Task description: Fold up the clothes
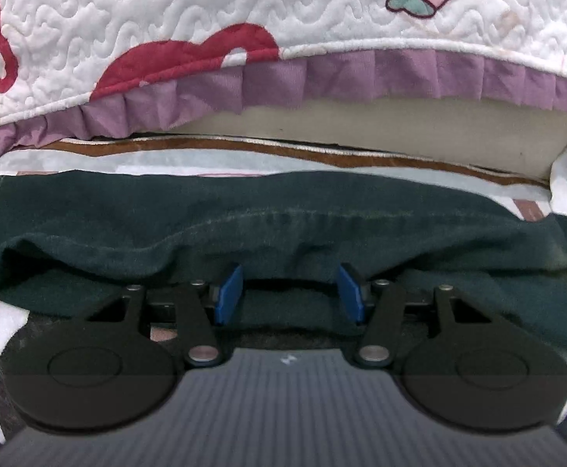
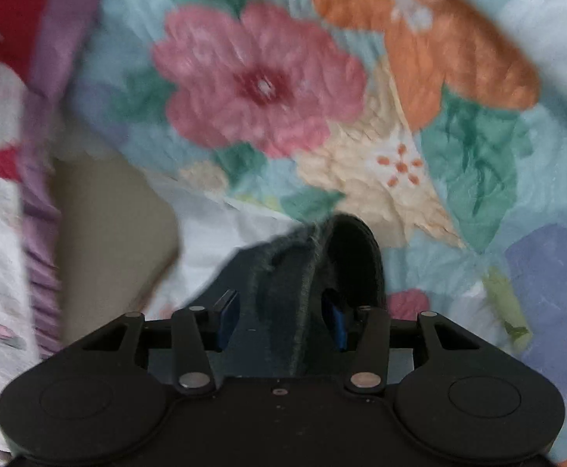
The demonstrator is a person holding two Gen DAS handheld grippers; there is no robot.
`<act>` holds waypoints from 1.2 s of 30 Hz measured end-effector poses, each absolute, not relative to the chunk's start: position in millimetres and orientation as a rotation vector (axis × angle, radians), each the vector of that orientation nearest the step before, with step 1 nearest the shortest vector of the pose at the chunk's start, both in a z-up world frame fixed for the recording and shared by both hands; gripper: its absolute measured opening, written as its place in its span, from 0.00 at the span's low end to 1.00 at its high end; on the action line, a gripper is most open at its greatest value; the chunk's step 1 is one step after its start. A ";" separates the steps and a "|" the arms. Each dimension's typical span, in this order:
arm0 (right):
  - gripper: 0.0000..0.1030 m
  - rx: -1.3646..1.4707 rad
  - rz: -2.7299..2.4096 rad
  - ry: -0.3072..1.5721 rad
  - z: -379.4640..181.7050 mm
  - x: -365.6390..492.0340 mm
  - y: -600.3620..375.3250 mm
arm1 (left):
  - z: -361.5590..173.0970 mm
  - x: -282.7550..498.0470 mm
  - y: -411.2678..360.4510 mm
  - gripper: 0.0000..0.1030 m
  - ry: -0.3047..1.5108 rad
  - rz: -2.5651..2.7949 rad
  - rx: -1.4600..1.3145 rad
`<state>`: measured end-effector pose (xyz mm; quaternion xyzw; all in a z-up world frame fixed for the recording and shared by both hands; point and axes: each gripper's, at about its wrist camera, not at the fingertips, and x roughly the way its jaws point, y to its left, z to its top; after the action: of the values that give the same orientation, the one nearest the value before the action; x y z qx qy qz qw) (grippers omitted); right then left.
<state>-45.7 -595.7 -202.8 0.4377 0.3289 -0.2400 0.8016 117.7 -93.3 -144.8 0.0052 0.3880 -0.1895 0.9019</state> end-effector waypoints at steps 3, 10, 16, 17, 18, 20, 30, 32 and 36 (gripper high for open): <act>0.07 0.719 -0.529 0.602 -180.4 -34.8 -574.1 | -147.9 113.8 -83.4 0.51 0.789 -0.389 0.021; 0.03 0.301 -0.632 0.680 -142.2 -31.2 -586.9 | -146.3 120.6 -57.5 0.51 0.783 -0.377 0.044; 0.05 0.260 -0.723 0.926 -184.4 16.9 -592.6 | -135.9 125.0 -36.2 0.52 0.797 -0.376 -0.003; 0.06 0.247 -0.745 0.943 -185.9 21.0 -588.5 | -132.1 123.6 -33.0 0.52 0.783 -0.364 0.012; 0.06 0.245 -0.766 0.951 -185.4 22.2 -585.9 | -128.4 122.3 -29.9 0.54 0.769 -0.353 0.027; 0.14 0.249 -0.812 0.973 -180.3 23.5 -581.0 | -122.6 118.2 -19.8 0.58 0.751 -0.324 0.052; 0.63 -0.108 -0.826 0.944 -163.6 2.5 -515.7 | -148.5 126.5 91.6 0.59 0.862 -0.135 -0.354; 0.62 -0.090 -0.757 0.839 -151.7 -1.6 -494.5 | -149.8 127.8 95.8 0.59 0.845 -0.075 -0.307; 0.00 -0.109 -0.510 0.863 -143.8 33.8 -442.2 | -157.5 128.9 77.1 0.67 0.787 0.068 0.009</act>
<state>33.8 -442.2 -143.8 -0.0520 0.4135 -0.2442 0.8756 128.9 77.1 -157.5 0.0042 0.3836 0.0333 0.9229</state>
